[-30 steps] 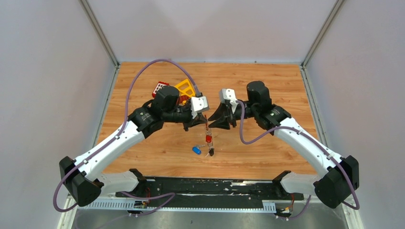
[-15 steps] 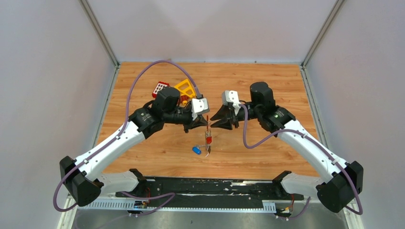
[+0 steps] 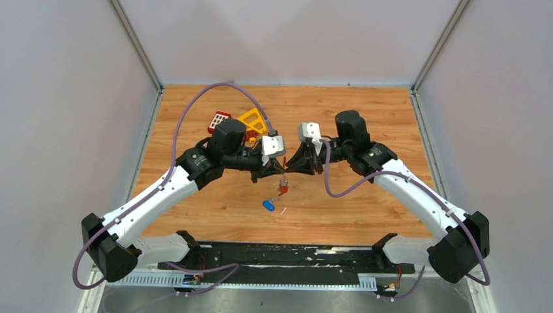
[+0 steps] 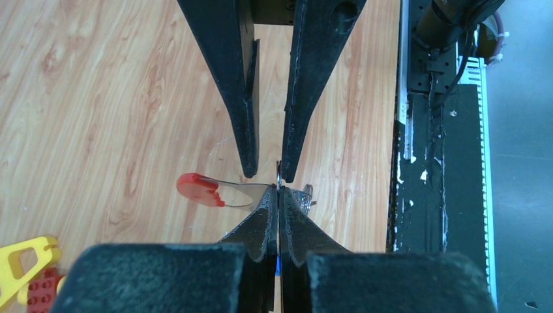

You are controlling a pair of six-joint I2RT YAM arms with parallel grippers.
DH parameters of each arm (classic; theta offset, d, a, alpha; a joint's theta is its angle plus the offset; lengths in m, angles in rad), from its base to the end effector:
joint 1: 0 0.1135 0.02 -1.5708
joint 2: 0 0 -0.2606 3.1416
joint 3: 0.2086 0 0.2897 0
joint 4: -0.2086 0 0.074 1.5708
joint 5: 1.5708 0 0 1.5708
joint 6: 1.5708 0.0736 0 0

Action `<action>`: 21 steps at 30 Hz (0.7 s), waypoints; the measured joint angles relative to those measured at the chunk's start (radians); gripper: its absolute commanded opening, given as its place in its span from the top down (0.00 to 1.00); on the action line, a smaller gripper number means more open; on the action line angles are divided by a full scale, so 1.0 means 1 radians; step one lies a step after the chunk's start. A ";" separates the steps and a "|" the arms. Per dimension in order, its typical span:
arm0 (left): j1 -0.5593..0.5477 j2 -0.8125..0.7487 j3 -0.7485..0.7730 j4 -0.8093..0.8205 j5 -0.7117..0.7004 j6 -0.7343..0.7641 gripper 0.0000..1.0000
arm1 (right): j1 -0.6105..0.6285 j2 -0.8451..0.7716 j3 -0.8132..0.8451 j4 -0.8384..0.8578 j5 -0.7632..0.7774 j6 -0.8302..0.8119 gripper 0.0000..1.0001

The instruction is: Put the keys on the keyring

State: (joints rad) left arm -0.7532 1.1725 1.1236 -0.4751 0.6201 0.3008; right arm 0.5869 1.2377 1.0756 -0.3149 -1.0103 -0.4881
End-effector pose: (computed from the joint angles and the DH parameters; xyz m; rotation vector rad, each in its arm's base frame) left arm 0.2048 -0.2507 0.3328 1.3799 1.6060 -0.9196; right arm 0.2358 0.2317 0.3213 -1.4914 1.2781 1.0841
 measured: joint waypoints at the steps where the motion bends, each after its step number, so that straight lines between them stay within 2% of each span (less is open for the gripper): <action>1: 0.000 0.000 0.000 0.000 0.000 0.000 1.00 | 0.000 0.003 0.001 -0.008 0.000 -0.004 0.83; 21: 0.000 -0.006 -0.016 0.007 0.008 0.000 1.00 | 0.015 0.033 0.020 -0.090 -0.001 -0.065 0.84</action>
State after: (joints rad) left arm -0.7528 1.1667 1.1072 -0.4679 0.6285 0.3008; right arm 0.6018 1.2705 1.0954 -0.4049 -1.0111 -0.5533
